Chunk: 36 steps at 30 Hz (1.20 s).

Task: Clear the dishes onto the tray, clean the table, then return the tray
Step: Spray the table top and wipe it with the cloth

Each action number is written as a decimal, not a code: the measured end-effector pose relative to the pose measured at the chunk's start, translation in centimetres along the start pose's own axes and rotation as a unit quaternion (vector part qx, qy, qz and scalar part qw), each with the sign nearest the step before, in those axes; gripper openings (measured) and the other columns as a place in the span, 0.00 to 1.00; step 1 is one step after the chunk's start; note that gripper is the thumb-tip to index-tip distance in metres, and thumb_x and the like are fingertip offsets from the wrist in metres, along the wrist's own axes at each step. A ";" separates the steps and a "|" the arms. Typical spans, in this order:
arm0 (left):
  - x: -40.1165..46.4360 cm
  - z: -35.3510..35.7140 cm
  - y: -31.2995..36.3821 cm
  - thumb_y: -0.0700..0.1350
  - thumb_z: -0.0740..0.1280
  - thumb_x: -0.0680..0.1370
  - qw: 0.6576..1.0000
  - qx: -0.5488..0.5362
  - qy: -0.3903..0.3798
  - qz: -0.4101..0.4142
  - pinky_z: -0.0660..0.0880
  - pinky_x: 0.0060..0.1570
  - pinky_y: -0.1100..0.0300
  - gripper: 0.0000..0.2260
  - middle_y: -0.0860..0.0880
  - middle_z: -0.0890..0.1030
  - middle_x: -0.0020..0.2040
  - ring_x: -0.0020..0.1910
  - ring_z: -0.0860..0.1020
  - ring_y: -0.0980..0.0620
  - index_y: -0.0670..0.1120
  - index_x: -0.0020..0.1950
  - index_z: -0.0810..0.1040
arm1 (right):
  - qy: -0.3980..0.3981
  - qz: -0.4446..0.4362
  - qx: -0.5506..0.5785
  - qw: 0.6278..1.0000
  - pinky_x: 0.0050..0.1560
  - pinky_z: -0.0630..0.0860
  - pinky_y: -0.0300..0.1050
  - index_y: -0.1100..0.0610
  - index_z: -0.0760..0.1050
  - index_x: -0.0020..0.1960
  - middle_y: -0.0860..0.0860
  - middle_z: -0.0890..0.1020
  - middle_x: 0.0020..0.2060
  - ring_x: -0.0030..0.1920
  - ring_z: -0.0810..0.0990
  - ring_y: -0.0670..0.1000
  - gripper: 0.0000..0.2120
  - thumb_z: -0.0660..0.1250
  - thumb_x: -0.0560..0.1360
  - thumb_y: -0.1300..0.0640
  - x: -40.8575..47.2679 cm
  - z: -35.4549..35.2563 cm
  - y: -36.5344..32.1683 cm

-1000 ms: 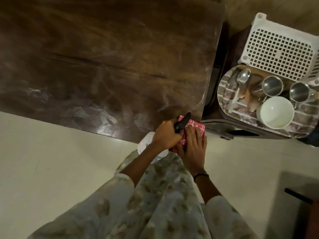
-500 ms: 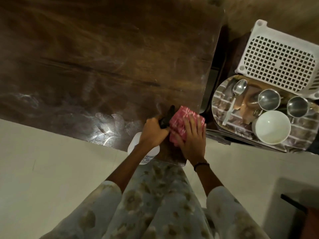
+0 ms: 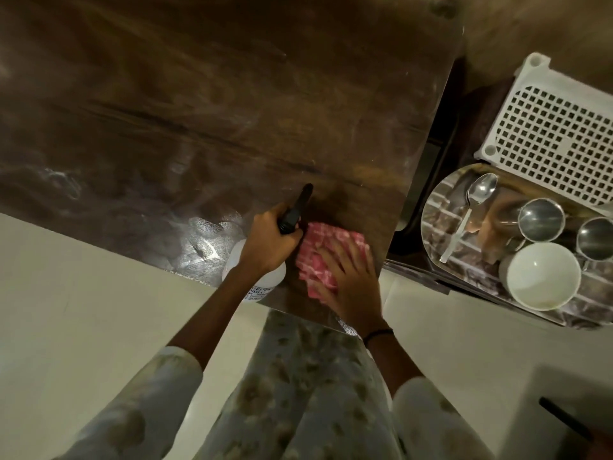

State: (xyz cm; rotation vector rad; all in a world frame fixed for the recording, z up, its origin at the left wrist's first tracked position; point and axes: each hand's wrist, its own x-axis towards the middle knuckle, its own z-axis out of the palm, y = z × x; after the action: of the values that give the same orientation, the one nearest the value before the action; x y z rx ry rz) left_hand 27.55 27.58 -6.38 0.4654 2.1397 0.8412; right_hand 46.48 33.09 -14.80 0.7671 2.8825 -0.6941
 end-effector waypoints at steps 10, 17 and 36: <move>1.0 -0.1 0.5 0.44 0.65 0.66 1.000 -0.001 -0.005 0.005 0.78 0.44 0.43 0.12 0.39 0.81 0.40 0.40 0.79 0.40 0.40 0.45 0.78 | 0.068 0.206 -0.017 0.976 0.75 0.45 0.62 0.50 0.53 0.77 0.53 0.56 0.77 0.77 0.51 0.59 0.34 0.52 0.77 0.35 12.5 -4.1 4.1; 2.3 -0.2 2.0 0.45 0.65 0.66 1.000 0.006 -0.011 0.022 0.71 0.33 0.53 0.09 0.44 0.78 0.32 0.30 0.75 0.46 0.41 0.41 0.74 | 0.012 0.022 -0.020 0.999 0.73 0.54 0.64 0.50 0.59 0.75 0.52 0.63 0.75 0.76 0.56 0.56 0.32 0.57 0.76 0.37 5.0 -1.0 0.3; 8.8 6.3 10.6 0.38 0.68 0.70 0.983 0.103 -0.131 0.071 0.74 0.40 0.54 0.07 0.51 0.73 0.31 0.34 0.75 0.49 0.48 0.39 0.71 | 0.042 0.051 0.041 0.997 0.76 0.51 0.60 0.52 0.68 0.70 0.52 0.71 0.70 0.75 0.61 0.56 0.29 0.60 0.75 0.36 7.1 -2.7 4.7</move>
State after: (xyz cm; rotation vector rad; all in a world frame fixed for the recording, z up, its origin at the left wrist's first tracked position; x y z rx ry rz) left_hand 27.37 42.73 -6.69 0.7987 1.9728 0.5991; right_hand 42.69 41.13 -15.62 0.9700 2.8788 -0.7910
